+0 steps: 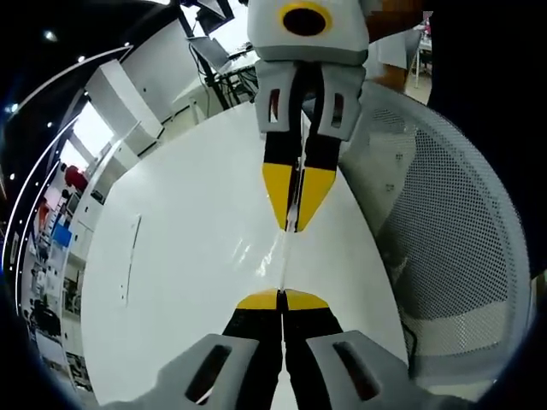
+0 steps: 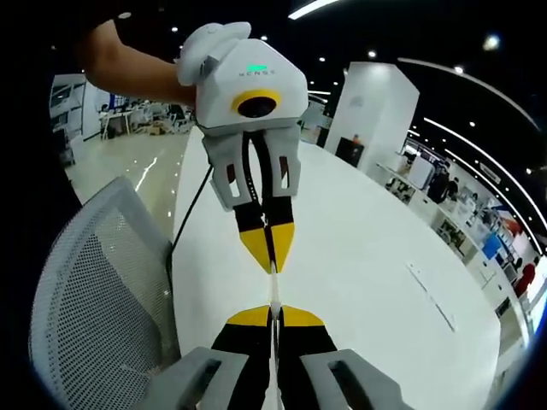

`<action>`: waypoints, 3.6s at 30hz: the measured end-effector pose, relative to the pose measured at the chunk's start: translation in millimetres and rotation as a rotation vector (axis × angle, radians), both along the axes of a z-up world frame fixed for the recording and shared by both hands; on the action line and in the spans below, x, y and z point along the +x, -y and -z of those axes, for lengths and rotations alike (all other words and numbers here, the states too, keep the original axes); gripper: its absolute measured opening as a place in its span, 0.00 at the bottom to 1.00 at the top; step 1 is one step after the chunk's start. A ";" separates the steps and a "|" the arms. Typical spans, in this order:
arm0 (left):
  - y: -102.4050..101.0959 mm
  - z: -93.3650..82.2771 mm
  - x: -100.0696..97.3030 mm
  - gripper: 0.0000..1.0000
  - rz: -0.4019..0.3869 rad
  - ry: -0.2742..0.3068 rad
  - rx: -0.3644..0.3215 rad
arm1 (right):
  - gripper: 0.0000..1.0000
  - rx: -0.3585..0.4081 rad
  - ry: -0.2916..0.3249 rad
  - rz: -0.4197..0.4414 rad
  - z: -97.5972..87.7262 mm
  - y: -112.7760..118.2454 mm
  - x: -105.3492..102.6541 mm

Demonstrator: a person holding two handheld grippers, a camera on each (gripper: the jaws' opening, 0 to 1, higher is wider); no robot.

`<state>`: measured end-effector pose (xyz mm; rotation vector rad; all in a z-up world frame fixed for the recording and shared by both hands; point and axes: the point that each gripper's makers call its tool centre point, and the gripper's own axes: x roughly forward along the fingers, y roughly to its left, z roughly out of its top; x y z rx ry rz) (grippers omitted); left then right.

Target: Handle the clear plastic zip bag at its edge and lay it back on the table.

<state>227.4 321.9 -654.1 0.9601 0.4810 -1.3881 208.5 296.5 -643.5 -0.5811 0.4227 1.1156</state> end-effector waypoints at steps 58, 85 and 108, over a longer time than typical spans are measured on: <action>-7.5 -7.7 4.4 0.00 -0.003 0.017 -0.010 | 0.00 0.026 0.012 0.009 -9.4 6.9 -0.9; -10.1 -8.9 2.7 0.00 -0.006 0.006 -0.029 | 0.00 0.037 0.014 0.012 -11.8 7.2 -4.0; -12.2 -8.3 6.0 0.00 -0.011 0.000 -0.031 | 0.00 0.042 0.012 0.022 -11.9 11.2 -2.9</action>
